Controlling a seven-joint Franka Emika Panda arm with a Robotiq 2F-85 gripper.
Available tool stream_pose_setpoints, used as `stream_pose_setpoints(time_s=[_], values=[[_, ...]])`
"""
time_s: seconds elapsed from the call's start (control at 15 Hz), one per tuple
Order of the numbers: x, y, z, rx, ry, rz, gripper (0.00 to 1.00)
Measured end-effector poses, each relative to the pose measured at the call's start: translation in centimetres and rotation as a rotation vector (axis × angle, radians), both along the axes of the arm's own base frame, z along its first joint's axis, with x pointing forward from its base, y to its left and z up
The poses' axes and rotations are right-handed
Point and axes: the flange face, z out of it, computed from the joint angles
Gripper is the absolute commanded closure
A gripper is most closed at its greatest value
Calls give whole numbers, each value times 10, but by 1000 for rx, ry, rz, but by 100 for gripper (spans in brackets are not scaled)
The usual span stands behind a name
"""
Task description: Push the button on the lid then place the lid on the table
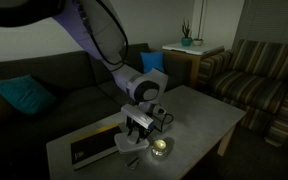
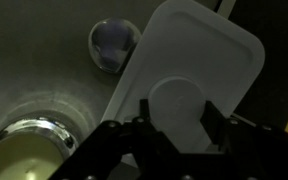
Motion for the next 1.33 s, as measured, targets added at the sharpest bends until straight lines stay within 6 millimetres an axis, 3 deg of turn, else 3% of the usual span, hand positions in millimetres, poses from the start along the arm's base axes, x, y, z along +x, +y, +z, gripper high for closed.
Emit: stream_pose_setpoints(time_s=[0.13, 0.2, 0.47, 0.73, 1.33], values=[[-1, 0, 0, 5, 11, -4, 71], [-1, 0, 0, 7, 14, -6, 27], [-2, 0, 0, 14, 26, -15, 1], [3, -3, 5, 18, 12, -32, 0], [39, -14, 34, 5, -133, -57, 0]])
